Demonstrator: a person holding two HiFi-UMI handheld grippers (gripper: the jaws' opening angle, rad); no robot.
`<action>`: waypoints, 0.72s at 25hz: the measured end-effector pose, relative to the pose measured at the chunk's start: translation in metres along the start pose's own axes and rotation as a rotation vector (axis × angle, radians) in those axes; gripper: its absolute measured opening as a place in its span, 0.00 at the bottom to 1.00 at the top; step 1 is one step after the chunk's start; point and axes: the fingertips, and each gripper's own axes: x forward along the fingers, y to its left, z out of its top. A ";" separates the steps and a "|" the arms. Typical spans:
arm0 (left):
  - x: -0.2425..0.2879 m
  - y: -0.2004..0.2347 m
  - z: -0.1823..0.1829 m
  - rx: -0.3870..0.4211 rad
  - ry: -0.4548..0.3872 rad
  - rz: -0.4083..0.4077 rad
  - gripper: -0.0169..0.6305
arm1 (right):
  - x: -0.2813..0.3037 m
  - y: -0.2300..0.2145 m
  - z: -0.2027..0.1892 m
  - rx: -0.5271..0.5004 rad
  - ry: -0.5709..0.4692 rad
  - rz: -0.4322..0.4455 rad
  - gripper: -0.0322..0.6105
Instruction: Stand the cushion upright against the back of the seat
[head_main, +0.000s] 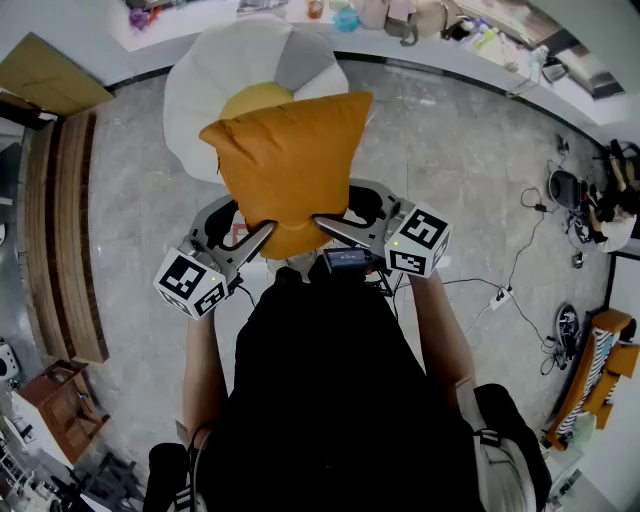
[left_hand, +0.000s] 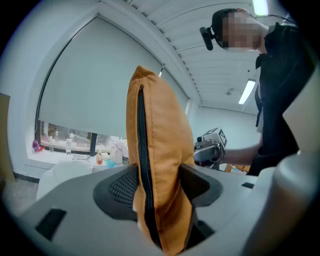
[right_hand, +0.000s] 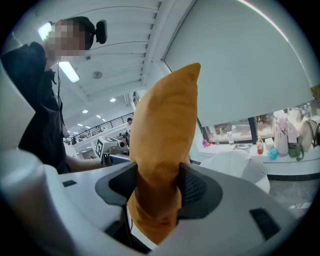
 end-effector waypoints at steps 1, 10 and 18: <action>0.002 -0.002 0.000 0.002 0.005 0.004 0.45 | -0.003 -0.001 0.000 -0.005 0.002 0.003 0.45; 0.018 -0.013 -0.009 -0.018 0.038 0.012 0.45 | -0.020 -0.008 -0.007 0.000 -0.001 0.004 0.50; 0.029 -0.020 -0.007 -0.029 0.037 0.023 0.45 | -0.031 -0.017 -0.006 0.004 0.015 0.016 0.51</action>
